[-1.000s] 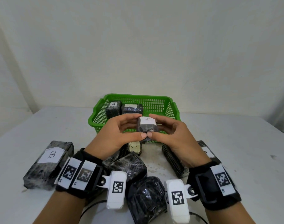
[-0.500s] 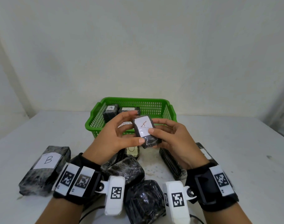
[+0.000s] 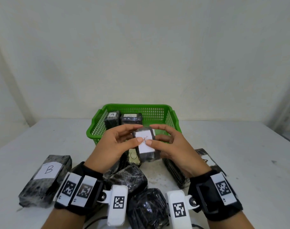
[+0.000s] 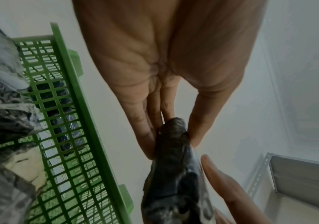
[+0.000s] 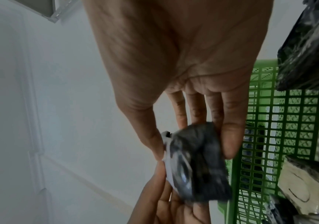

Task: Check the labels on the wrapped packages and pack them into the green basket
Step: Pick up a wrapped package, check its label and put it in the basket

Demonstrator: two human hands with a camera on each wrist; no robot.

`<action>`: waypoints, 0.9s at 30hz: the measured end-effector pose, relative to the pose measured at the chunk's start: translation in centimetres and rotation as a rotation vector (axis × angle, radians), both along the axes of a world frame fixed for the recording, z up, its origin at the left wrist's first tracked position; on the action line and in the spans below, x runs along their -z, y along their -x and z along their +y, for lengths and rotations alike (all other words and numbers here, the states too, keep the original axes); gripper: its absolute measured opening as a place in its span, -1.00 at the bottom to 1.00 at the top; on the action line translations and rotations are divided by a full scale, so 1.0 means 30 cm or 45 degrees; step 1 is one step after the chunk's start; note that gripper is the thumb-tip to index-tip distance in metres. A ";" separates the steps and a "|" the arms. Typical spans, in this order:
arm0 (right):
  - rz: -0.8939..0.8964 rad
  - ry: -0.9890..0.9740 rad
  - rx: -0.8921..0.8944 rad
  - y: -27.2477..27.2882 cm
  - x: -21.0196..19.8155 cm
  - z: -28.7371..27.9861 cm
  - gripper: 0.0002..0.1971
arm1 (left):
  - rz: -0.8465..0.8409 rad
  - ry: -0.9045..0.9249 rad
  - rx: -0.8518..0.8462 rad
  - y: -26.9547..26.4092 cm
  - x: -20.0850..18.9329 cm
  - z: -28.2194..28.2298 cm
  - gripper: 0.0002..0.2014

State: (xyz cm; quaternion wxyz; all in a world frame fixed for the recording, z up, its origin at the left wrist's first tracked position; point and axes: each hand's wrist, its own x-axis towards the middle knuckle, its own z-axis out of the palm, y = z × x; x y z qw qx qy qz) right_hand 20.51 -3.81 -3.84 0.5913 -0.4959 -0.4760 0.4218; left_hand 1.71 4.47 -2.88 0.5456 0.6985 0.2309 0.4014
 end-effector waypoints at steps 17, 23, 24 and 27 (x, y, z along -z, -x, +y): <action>0.101 0.104 0.184 -0.040 -0.045 0.027 -0.72 | 0.141 0.148 -0.113 -0.055 -0.032 0.009 -0.80; 0.056 0.160 0.172 -0.114 -0.129 0.113 -0.67 | 0.323 0.069 -0.081 -0.094 -0.158 0.120 -0.85; 0.083 0.159 0.187 -0.130 -0.135 0.145 -0.65 | 0.348 0.043 -0.098 -0.103 -0.181 0.154 -0.85; 0.076 0.178 0.284 -0.174 -0.152 0.239 -0.68 | 0.448 -0.090 -0.272 -0.130 -0.236 0.292 -0.81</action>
